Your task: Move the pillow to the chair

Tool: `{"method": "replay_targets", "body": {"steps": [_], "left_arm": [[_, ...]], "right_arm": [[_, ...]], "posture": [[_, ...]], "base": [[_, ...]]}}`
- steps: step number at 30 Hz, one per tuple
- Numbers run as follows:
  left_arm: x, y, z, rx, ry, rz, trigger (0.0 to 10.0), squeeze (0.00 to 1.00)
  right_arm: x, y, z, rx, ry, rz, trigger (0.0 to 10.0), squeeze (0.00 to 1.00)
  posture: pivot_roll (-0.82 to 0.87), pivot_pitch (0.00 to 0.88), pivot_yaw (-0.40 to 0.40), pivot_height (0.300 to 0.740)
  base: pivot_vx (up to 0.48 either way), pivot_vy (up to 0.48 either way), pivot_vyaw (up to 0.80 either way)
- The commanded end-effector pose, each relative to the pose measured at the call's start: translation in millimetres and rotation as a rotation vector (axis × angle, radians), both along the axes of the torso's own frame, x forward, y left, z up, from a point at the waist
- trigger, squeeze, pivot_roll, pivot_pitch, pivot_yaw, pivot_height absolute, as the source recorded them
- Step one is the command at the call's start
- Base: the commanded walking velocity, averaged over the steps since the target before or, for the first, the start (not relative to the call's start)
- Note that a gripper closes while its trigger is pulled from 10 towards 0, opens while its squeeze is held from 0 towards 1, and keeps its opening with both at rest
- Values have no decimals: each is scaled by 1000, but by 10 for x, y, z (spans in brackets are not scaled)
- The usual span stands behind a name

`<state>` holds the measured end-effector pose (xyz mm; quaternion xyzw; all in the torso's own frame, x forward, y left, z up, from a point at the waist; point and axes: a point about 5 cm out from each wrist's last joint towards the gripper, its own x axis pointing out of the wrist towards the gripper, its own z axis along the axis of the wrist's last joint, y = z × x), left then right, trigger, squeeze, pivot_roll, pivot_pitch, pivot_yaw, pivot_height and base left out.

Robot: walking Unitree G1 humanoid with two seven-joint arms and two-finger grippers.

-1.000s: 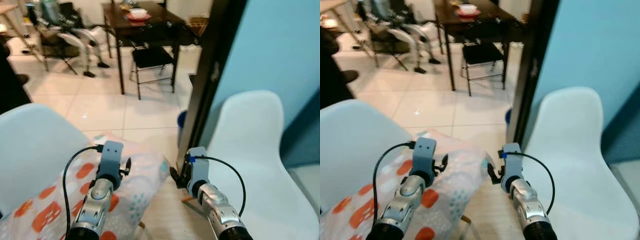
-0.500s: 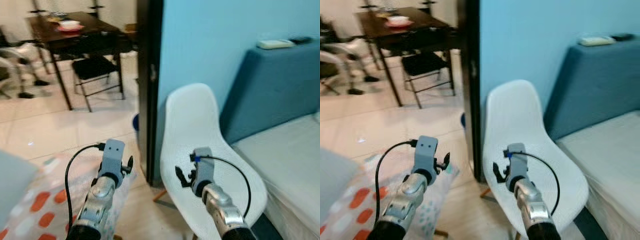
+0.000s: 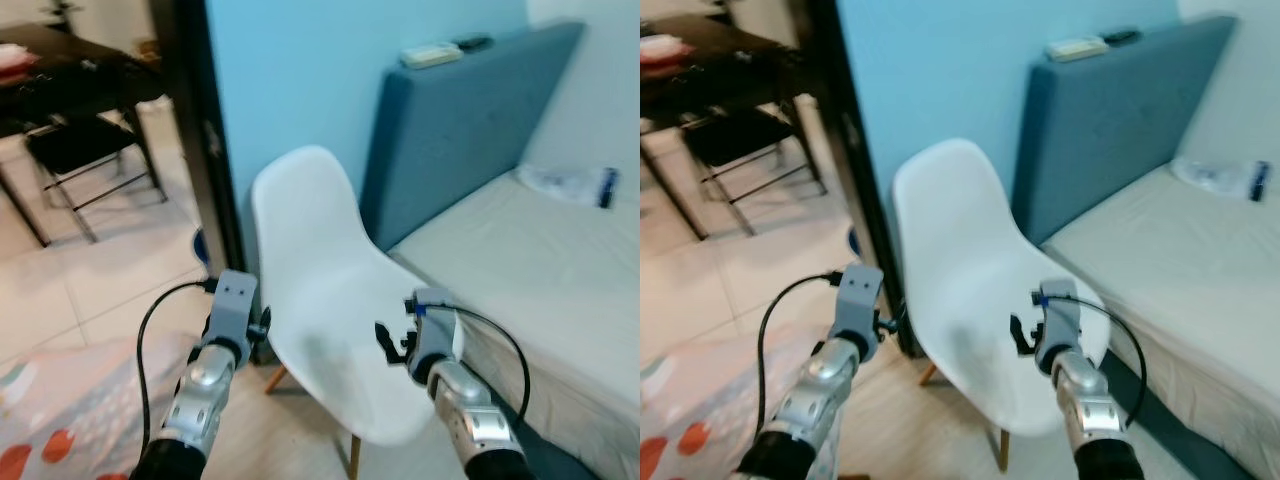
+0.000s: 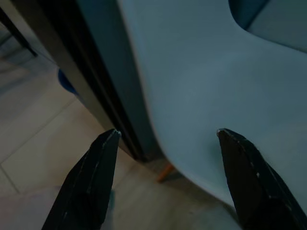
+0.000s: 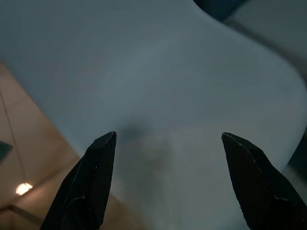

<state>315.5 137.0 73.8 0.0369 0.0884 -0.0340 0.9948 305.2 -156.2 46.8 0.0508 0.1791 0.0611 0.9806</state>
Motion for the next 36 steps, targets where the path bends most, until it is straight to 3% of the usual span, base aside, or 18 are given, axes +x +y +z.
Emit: {"method": "replay_targets", "body": {"steps": [1,4,9,11,24,36], "left_arm": [[-20,-6,-18,-24,15,13,10000,0],[-46,-1,-72,-20,36,8,10000,0],[-71,-20,-91,-46,42,5,10000,0],[-86,-22,-108,-35,42,1,10000,0],[-71,-10,-79,3,25,-31,10000,0],[-61,24,-31,-20,13,-36,10000,0]], "right_arm": [[-6,-37,15,-3,-7,-19,10000,0],[-77,55,-41,-11,8,1,10000,0],[-40,21,16,-42,-13,-14,10000,0],[-24,12,20,-97,-25,54,10000,0],[-131,5,-101,-23,18,12,10000,0],[-96,25,-90,-21,17,32,10000,0]], "posture": [[13,128,35,717],[14,123,33,717],[8,122,39,717],[9,107,42,717],[27,101,37,717],[45,104,42,717]], "base": [[0,0,-800],[0,0,-800],[0,0,-800],[0,0,-800],[0,0,-800],[0,0,-800]]}}
